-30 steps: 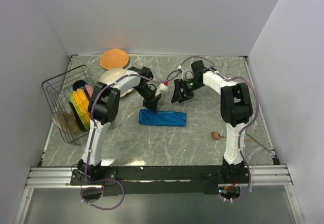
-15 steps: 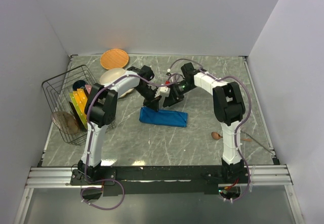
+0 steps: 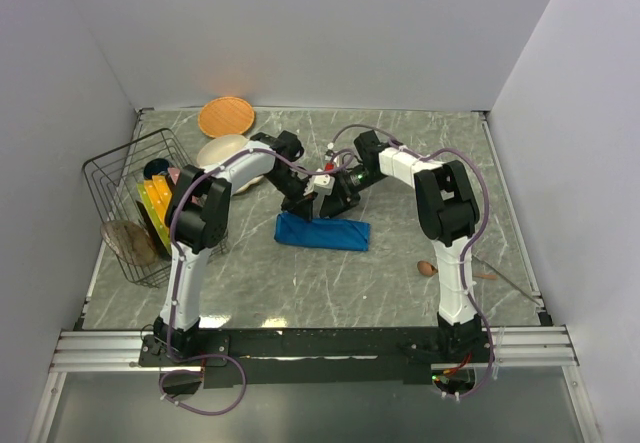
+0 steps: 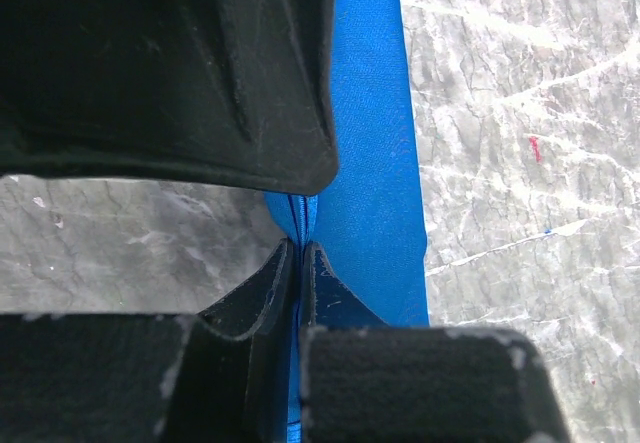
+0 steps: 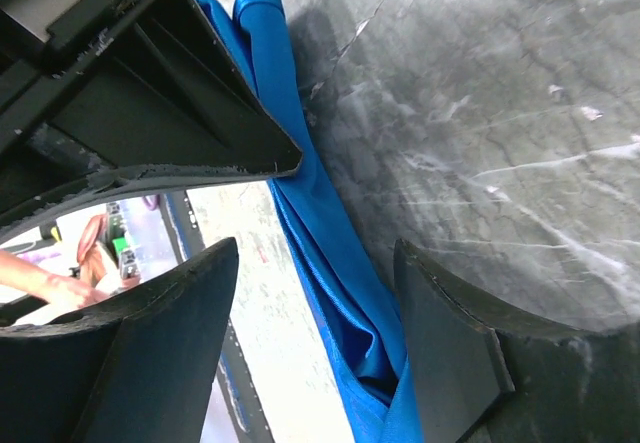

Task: Fold the napkin into a case and place the utensils inside
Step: Pick up the smaller rectangle-folded napkin from the center of the board, then turn over the smaller rectangle-folded napkin at the center of the board.

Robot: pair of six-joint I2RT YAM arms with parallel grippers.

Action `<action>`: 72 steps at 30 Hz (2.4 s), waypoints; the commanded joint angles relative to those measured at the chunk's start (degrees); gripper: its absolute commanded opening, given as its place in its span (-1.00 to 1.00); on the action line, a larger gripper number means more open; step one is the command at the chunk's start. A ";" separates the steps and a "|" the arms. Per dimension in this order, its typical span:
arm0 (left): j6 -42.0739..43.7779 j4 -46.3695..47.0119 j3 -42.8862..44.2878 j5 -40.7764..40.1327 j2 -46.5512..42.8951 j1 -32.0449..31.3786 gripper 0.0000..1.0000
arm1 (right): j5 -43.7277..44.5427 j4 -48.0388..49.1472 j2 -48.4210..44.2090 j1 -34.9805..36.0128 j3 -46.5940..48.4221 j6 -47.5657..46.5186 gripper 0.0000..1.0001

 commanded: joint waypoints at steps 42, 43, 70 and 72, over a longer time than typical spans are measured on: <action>9.34 1.69 -0.62 4.52 -4.42 -0.09 -0.99 | -1.73 1.99 -0.15 0.34 -2.53 -1.86 -0.35; 9.25 1.78 -0.62 4.52 -4.42 -0.18 -0.99 | -1.64 2.17 -0.50 0.34 -2.79 -1.86 -0.46; -55.86 33.59 -9.05 6.29 -23.31 22.14 0.23 | 31.74 14.71 -18.69 0.42 -5.50 -20.30 -1.00; -57.28 34.82 -10.10 5.49 -23.49 22.58 0.22 | 36.99 20.25 -19.83 2.44 -10.06 -22.94 -1.00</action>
